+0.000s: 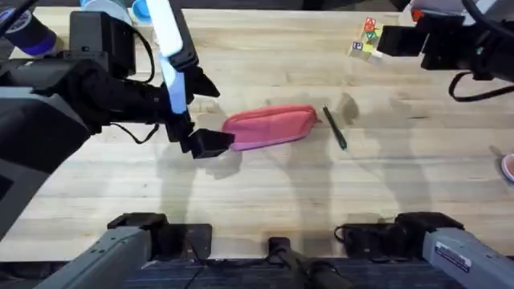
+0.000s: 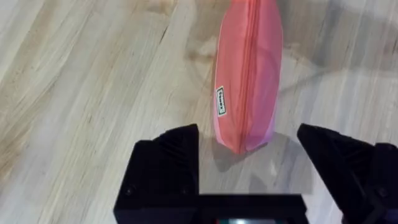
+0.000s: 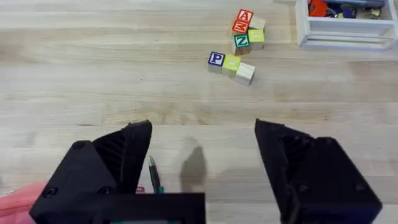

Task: Unzip the bag, pick up the pens from the table one at a time and place them inside, then zip the bag closed.

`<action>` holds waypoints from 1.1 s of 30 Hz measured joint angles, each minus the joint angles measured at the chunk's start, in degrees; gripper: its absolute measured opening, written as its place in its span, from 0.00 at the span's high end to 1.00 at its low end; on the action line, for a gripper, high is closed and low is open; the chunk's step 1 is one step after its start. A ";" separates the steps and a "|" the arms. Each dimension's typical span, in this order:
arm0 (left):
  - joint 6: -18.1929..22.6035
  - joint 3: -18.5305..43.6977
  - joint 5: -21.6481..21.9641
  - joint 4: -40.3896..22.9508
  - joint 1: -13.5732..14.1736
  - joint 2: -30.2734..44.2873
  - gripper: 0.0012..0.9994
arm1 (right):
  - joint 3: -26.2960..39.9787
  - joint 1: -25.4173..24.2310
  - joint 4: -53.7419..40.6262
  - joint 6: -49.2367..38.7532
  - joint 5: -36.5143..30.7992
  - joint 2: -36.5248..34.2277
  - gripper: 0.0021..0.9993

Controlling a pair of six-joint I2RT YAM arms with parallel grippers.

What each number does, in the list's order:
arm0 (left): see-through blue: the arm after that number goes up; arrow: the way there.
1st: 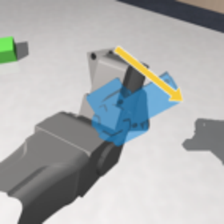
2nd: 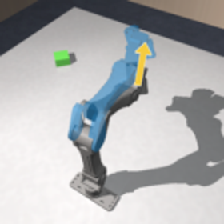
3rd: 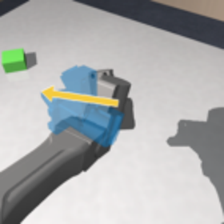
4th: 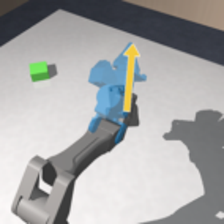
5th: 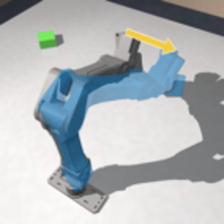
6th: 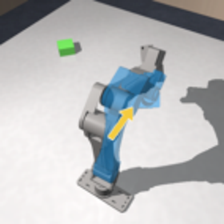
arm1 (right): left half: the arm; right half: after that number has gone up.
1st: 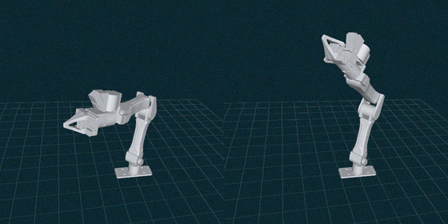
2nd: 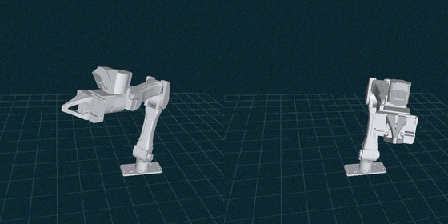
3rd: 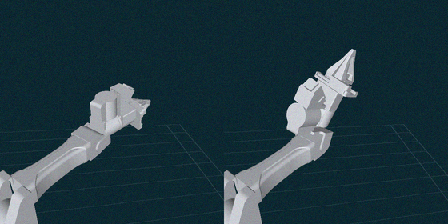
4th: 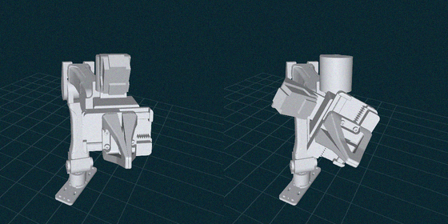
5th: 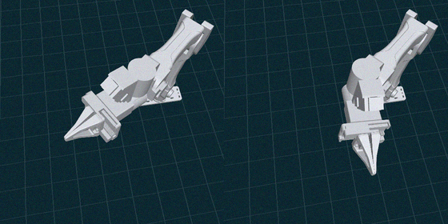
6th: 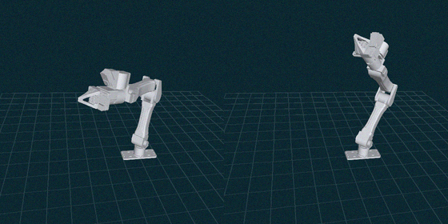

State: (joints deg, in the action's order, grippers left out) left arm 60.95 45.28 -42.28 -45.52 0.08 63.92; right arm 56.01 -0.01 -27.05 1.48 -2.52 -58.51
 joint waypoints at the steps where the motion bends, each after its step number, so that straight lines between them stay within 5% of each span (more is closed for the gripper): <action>1: -0.01 0.00 -0.06 0.07 0.00 0.00 0.01 | 0.00 0.00 0.00 0.00 0.00 -0.01 0.00; 21: 0.13 0.00 -6.40 6.54 0.00 15.33 0.01 | 0.00 0.00 -0.02 -0.02 0.00 -0.01 0.00; 24: 0.19 0.00 -6.49 6.54 0.00 16.29 0.14 | 0.00 0.00 -0.02 -0.02 0.00 0.01 0.00; 31: 0.17 0.00 -6.86 6.34 0.04 17.03 0.87 | 0.00 0.00 -0.05 -0.02 0.21 -0.01 0.00; 33: 0.17 0.00 -6.84 6.36 0.07 17.07 0.95 | 0.00 0.00 -0.07 -0.02 0.91 -0.01 0.00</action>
State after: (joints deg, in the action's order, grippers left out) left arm 61.12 45.28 -49.12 -39.16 0.14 80.99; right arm 56.01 -0.01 -27.11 1.45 -1.61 -58.52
